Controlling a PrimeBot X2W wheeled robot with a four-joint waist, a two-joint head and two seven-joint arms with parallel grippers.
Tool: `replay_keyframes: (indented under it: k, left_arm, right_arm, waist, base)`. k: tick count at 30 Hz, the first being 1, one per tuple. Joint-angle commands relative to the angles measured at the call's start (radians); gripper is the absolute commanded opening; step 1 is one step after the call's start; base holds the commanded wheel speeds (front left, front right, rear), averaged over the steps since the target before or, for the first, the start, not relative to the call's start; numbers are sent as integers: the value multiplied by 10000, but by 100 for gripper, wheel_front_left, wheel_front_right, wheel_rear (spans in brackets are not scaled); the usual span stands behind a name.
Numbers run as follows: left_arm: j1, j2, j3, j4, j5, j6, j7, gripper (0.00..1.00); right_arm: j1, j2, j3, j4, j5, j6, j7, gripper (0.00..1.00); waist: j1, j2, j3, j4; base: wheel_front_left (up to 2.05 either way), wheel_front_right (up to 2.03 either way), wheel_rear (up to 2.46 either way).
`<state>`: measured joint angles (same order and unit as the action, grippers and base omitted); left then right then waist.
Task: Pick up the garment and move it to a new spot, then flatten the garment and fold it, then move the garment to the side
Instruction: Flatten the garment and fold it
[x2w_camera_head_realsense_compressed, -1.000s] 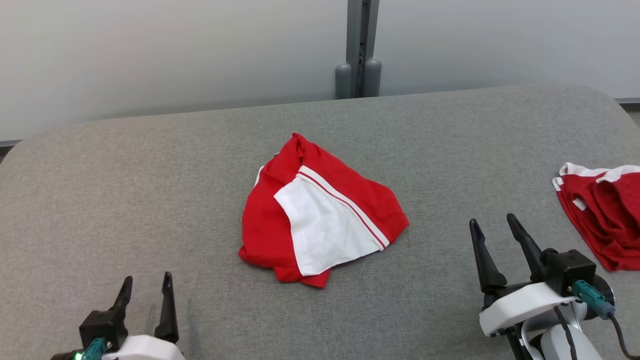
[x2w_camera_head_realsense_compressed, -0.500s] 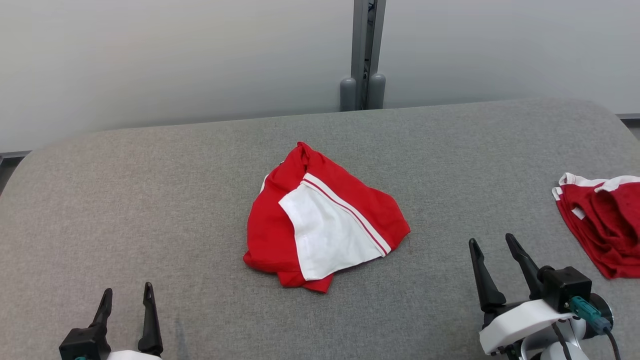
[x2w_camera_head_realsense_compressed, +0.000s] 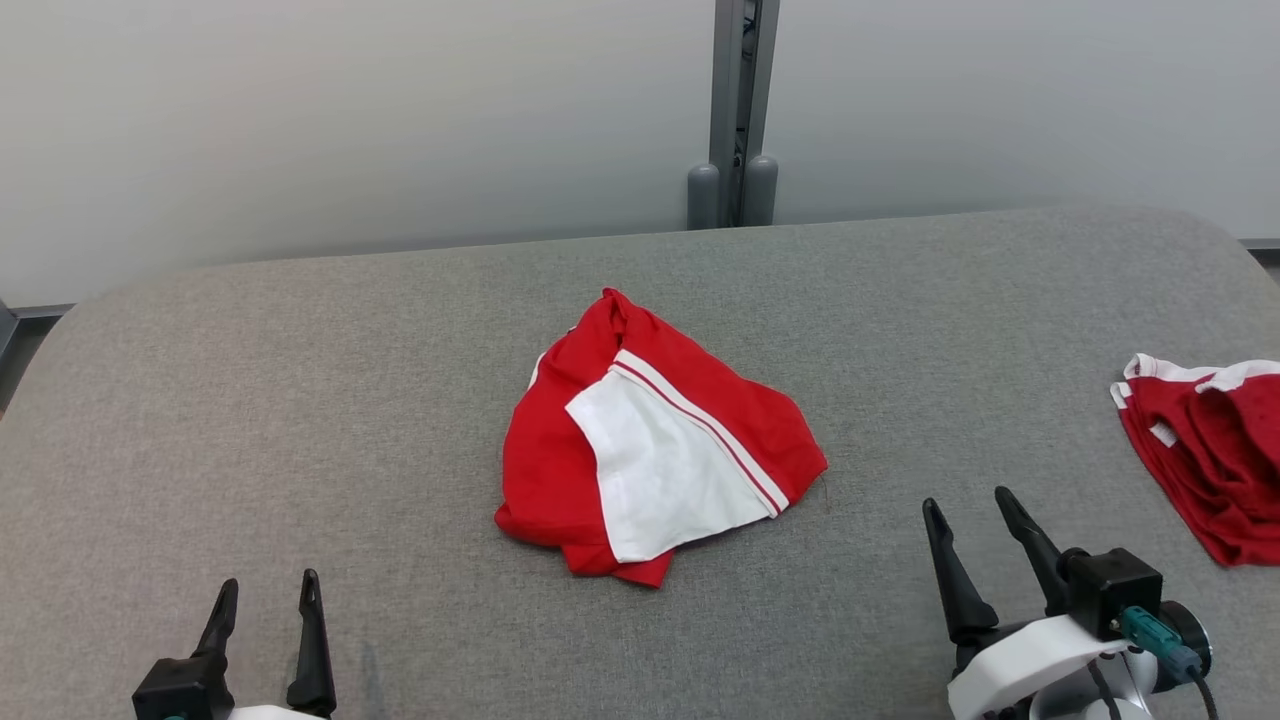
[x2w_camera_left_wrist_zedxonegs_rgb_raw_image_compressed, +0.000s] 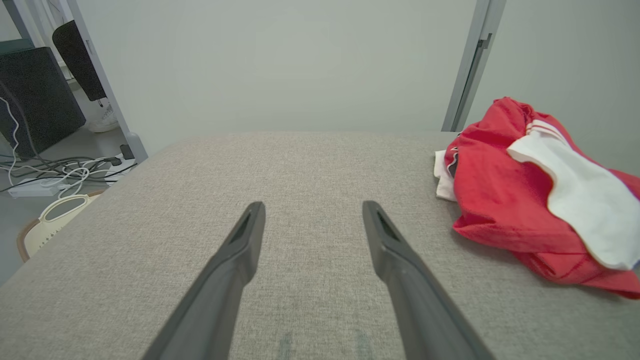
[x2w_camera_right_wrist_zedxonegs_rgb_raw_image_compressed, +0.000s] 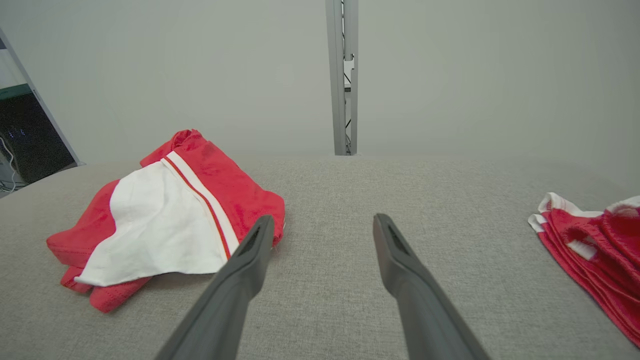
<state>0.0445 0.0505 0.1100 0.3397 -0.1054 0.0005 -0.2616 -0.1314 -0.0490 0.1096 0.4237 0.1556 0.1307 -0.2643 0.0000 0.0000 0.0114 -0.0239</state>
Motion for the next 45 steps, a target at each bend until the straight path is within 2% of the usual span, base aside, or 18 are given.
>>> replay_keyframes:
  k: [1, 7, 19, 26, 32, 45]
  left_arm:
    - [-26, 24, -9, 15, 56, -62, -45, 100]
    - [-103, 25, -274, 85, -95, -102, -45, 100]
    - [-184, 19, -977, 177, -259, -163, -45, 100]
    - [-297, 21, -1272, 187, -429, -81, -45, 100]
    - [-352, 19, -1365, 140, -580, 7, -46, 100]
    - [-678, 22, -1740, 220, -913, 122, -46, 100]
  right_arm:
    - [22, -43, 95, 1, -87, 1, 5, 100]
    - [-22, -43, 754, 38, 2, 1, 5, 100]
    - [-521, -49, 1977, 504, -88, 1, 5, 100]
    - [-854, -50, 2320, 951, -280, -1, 7, 100]
    - [-1026, -50, 2352, 1377, -641, -1, 5, 100]
    - [-1259, -50, 2241, 1609, -1077, -1, 5, 100]
  waist:
    - [0, 0, 17, 79]
    - [0, 0, 121, 622]
    - [0, 0, 533, 2649]
    - [0, 0, 866, 3409]
    - [0, 0, 1134, 3578]
    - [0, 0, 1484, 3339]
  base:
    - [0, 0, 0]
    - [0, 0, 0]
    - [0, 0, 0]
    - [0, 0, 0]
    - [0, 0, 0]
    - [0, 0, 0]
